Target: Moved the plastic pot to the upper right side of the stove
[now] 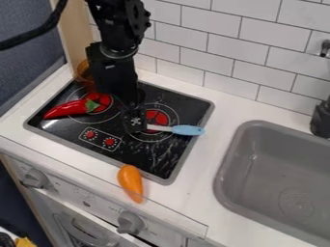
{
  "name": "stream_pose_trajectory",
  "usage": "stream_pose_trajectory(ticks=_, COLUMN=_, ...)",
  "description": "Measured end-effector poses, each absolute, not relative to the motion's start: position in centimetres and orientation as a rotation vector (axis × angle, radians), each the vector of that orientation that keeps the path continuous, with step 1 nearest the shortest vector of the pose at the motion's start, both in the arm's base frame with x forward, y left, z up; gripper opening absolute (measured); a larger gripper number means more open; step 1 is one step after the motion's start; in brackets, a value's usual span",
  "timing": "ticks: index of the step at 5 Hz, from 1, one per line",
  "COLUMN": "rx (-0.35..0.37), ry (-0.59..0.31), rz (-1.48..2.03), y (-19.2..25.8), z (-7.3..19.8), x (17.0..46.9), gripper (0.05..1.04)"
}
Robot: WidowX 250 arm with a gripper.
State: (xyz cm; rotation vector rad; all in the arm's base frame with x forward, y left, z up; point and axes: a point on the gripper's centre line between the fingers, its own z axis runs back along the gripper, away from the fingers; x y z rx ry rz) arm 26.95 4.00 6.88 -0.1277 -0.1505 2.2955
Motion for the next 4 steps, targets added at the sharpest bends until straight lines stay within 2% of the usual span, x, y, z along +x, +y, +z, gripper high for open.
stream_pose_trajectory(ticks=1, rx=-0.096, ry=-0.134, rz=2.307, y=4.0, z=6.2, x=26.8, gripper=1.001)
stream_pose_trajectory(ticks=2, rx=-0.035, ry=-0.175, rz=2.403, y=5.0, z=5.7, x=27.9, gripper=1.001)
stream_pose_trajectory(ticks=4, rx=0.015, ry=-0.238, rz=2.692, y=8.0, z=5.8, x=32.7, gripper=1.001)
